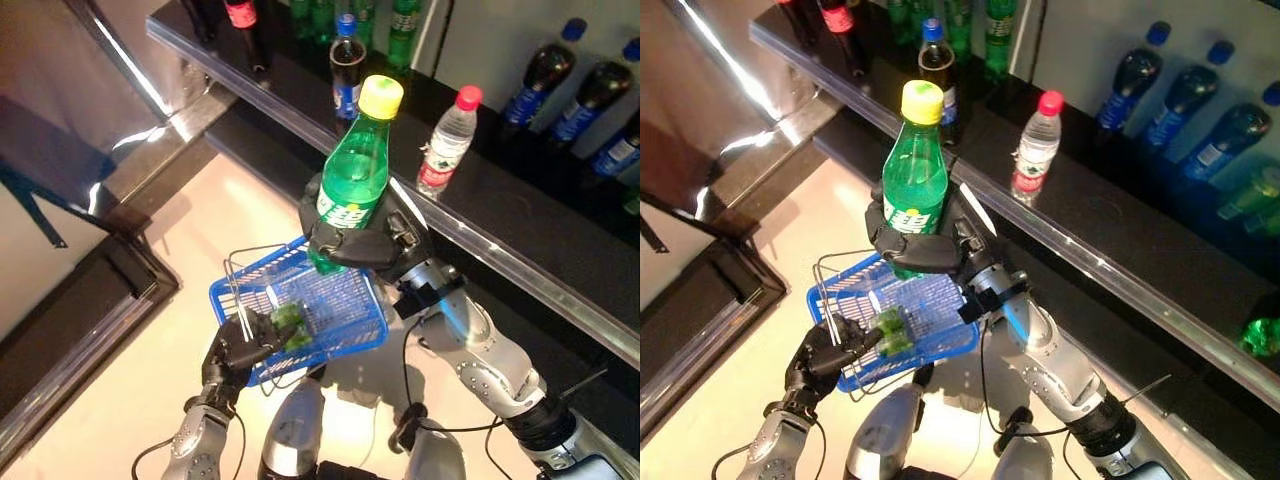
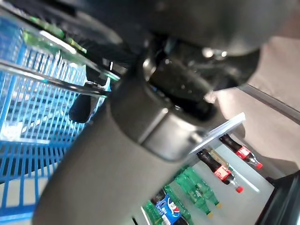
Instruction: Pick up the drink and place into the basket.
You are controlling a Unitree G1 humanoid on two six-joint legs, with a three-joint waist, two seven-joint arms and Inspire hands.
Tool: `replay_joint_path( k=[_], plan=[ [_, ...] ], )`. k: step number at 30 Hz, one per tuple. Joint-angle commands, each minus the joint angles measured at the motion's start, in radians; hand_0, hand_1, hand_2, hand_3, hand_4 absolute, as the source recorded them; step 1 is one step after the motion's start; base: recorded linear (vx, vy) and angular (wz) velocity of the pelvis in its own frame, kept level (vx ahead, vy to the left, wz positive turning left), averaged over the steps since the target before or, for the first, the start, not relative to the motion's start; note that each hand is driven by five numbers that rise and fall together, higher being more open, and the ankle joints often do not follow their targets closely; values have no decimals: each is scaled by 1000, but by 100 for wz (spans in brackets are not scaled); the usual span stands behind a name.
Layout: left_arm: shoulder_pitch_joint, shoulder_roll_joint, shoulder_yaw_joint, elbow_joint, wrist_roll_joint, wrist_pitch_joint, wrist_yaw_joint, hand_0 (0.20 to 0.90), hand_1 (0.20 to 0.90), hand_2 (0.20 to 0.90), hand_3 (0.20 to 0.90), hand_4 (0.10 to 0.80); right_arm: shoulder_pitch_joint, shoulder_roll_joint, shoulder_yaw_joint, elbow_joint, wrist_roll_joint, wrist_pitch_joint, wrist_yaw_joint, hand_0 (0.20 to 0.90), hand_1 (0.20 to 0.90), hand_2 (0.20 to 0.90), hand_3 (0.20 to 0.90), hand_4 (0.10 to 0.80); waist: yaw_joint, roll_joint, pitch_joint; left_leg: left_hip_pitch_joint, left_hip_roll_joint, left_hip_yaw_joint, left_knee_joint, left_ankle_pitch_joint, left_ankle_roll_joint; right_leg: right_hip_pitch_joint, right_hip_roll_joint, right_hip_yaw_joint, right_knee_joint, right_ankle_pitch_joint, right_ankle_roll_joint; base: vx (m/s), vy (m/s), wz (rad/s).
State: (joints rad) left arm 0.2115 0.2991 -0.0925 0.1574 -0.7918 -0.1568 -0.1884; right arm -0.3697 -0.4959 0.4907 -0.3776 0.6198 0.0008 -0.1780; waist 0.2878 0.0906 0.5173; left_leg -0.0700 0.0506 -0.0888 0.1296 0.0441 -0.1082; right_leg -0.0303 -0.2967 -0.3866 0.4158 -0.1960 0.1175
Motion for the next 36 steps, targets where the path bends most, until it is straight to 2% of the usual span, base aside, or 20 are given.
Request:
replay_joint_path(
  k=[1, 3, 7, 11, 12, 14, 20, 26, 36],
  plan=[
    [33, 136, 44, -306, -39, -103, -178, 300, 300, 300, 200, 100, -135, 118, 26, -107, -160, -184, -49, 300, 300, 300, 200, 100, 63, -24, -257, 2, -25, -74, 67, -3, 20, 101, 59, -35, -143, 72, -64, -6, -30, 33],
    [37, 144, 53, -384, -96, -52, -219, 300, 300, 300, 200, 100, -154, 116, 26, -89, -176, -167, -85, 300, 300, 300, 200, 100, 88, -25, -257, 2, -35, -99, 67, -6, 22, 116, 59, -55, -148, 73, -63, 9, -20, 31],
    [36, 158, 69, -493, -174, -8, -287, 300, 300, 300, 200, 100, -169, 121, 30, -41, -169, -142, -134, 300, 300, 300, 200, 100, 126, -31, -262, -2, -49, -140, 72, -8, 23, 138, 59, -88, -156, 74, -60, 28, -8, 34],
    [9, 177, 87, -587, -204, 17, -335, 300, 300, 300, 200, 100, -164, 141, 59, -10, -149, -130, -156, 300, 300, 300, 200, 100, 157, -40, -259, -7, -62, -175, 77, -10, 27, 155, 60, -110, -158, 75, -53, 58, -42, 38],
    [5, 180, 97, -607, -208, 18, -358, 300, 300, 300, 200, 100, -155, 154, 74, -6, -147, -123, -162, 300, 300, 300, 200, 100, 169, -44, -258, 5, -58, -180, 78, -31, 23, 166, 66, -101, -153, 54, -44, 95, -88, 31],
    [-15, 193, 103, -644, -207, 29, -387, 300, 300, 300, 200, 100, -145, 184, 101, 14, -149, -120, -170, 300, 300, 300, 200, 100, 184, -49, -256, 4, -62, -195, 76, -28, 25, 176, 67, -109, -158, 58, -38, 77, -63, 31],
    [-61, 232, 114, -687, -188, 27, -418, 300, 300, 300, 200, 100, -131, 251, 168, 80, -211, -129, -198, 300, 300, 300, 200, 100, 213, -65, -257, 3, -72, -226, 70, -22, 26, 205, 72, -121, -174, 62, -27, 57, -25, 15],
    [-60, 239, 143, -712, -223, 24, -449, 300, 300, 300, 200, 100, -115, 278, 189, 183, -259, -111, -249, 300, 300, 300, 200, 100, 238, -78, -259, -7, -81, -246, 73, -22, 28, 217, 77, -129, -186, 63, -25, 38, -21, 13],
    [-96, 256, 173, -770, -345, 54, -568, 300, 300, 300, 200, 100, -66, 346, 210, 502, -337, -171, -292, 300, 300, 300, 200, 100, 277, -99, -254, -19, -88, -275, 78, -24, 24, 236, 83, -151, -195, 64, -23, 38, -29, 8]
  ],
)
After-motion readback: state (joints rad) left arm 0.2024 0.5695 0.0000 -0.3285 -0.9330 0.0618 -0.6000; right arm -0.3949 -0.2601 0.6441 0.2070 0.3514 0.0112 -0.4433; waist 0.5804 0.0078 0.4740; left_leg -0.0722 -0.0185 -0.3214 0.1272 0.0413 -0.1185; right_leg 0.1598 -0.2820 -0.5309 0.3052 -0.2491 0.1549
